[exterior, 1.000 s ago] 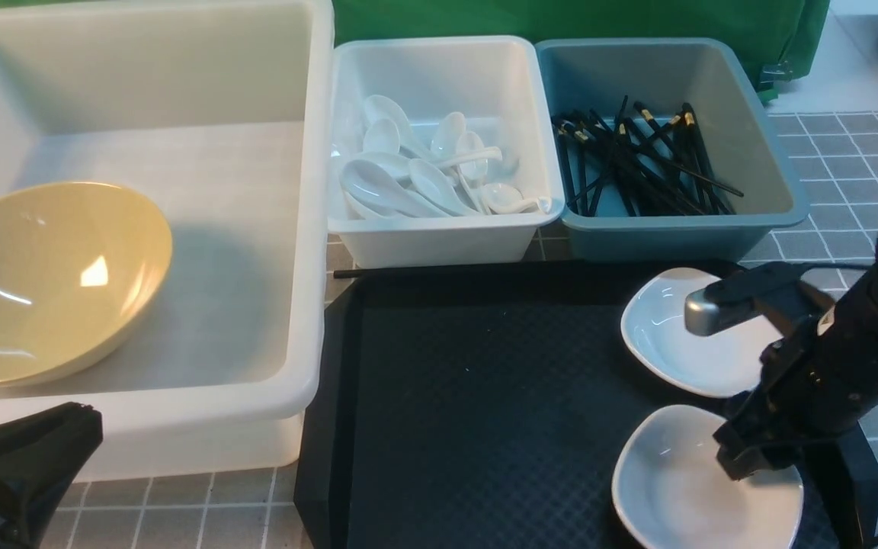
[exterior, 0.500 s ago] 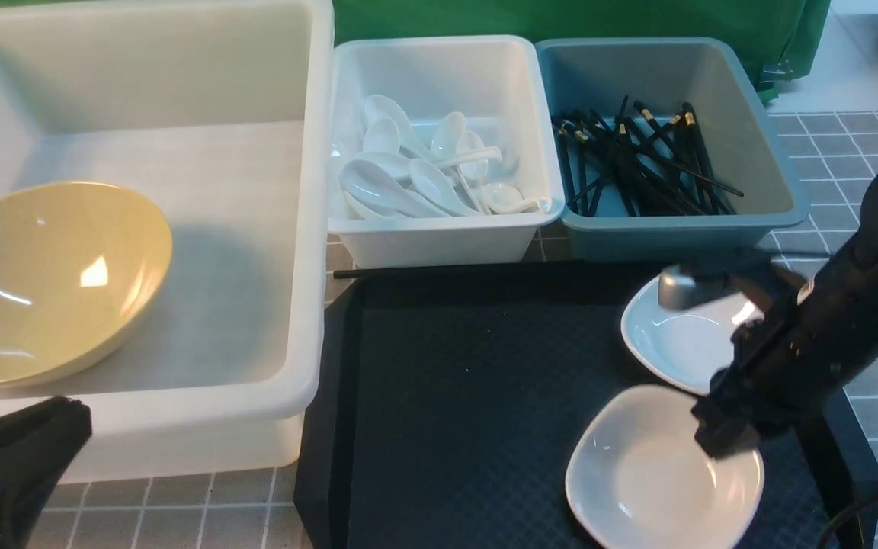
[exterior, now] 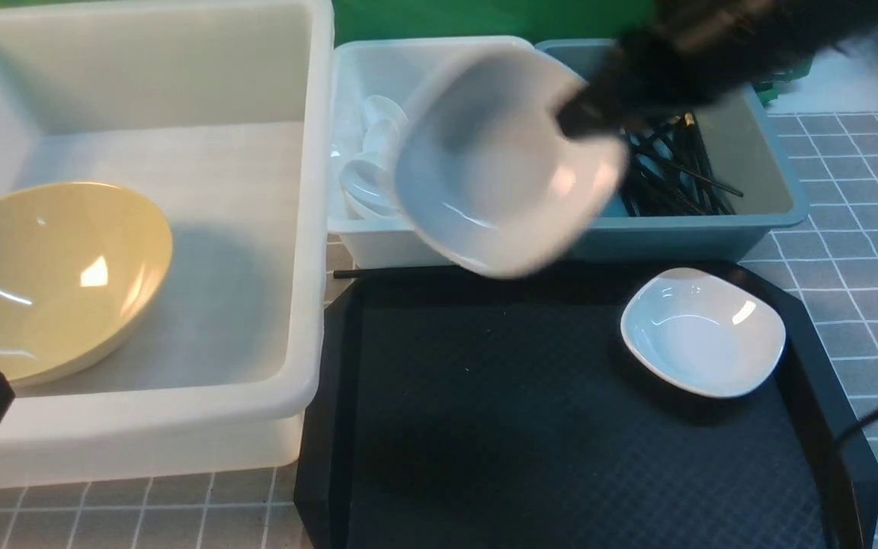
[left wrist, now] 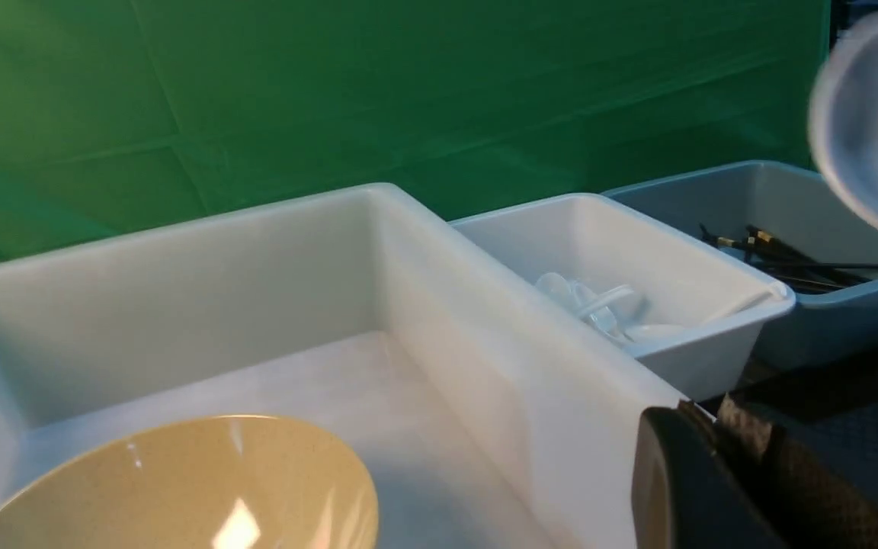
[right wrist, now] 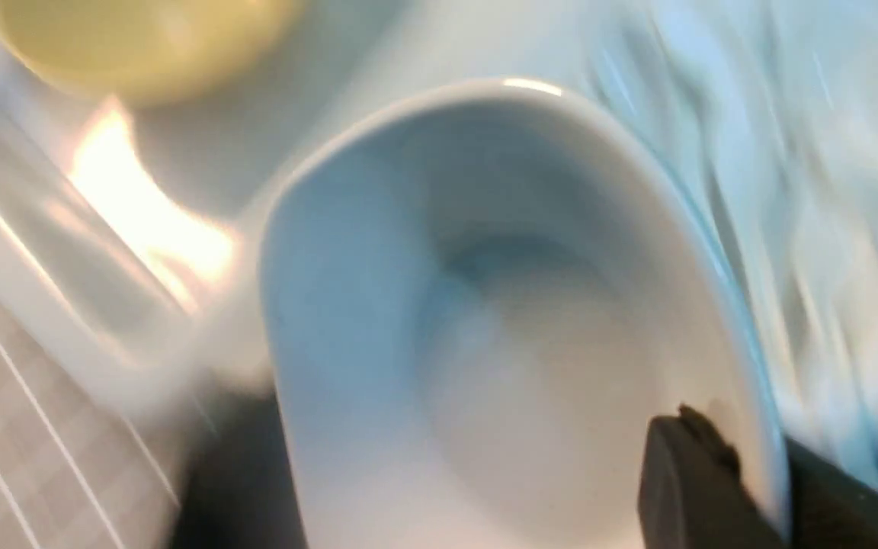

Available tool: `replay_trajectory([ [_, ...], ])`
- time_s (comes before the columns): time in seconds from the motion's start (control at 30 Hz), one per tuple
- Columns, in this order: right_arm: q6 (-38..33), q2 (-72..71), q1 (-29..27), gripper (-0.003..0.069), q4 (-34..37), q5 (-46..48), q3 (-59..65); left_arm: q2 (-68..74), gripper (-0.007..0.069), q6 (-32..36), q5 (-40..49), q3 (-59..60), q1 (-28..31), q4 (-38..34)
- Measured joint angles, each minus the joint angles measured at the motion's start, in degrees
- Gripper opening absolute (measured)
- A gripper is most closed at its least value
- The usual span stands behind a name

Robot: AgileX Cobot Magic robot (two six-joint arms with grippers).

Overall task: On grey table put chopsticks spoon bowls plates into blue grey white boxes.
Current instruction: 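Place the white bowl into the white bin on top of the stacked bowls with the right gripper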

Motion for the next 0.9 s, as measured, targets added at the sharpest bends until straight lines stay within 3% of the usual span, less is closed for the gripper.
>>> replay_trajectory([
  [0.13,0.72,12.06,11.37,0.0062,-1.58,-5.72,-15.14,0.0,0.0015,0.0,0.0,0.0,0.0,0.0],
  [0.2,1.73,15.28,13.01,0.0062,-3.41,-5.74,-18.44,0.0,0.0015,0.0,0.0,0.0,0.0,0.0],
  [0.3,6.34,26.48,16.89,0.0062,-12.84,-3.56,-29.57,0.0,0.0015,0.0,0.1,0.0,0.0,0.0],
  [0.37,9.69,32.6,18.34,0.0062,-18.96,-0.04,-35.88,0.0,0.0015,0.0,0.1,0.0,0.0,0.0],
  [0.47,13.28,39.58,20.09,0.0062,-22.76,4.13,-43.67,0.0,0.0015,0.0,0.1,0.0,0.0,0.0],
  [0.77,16.96,44.32,22.78,0.0073,-26.03,8.63,-47.18,0.0,0.0015,0.2,0.1,0.0,0.0,0.05],
  [0.9,19.14,45.18,23.36,0.0155,-26.18,8.71,-47.18,0.0,0.0015,0.25,0.1,0.0,0.0,0.22],
])
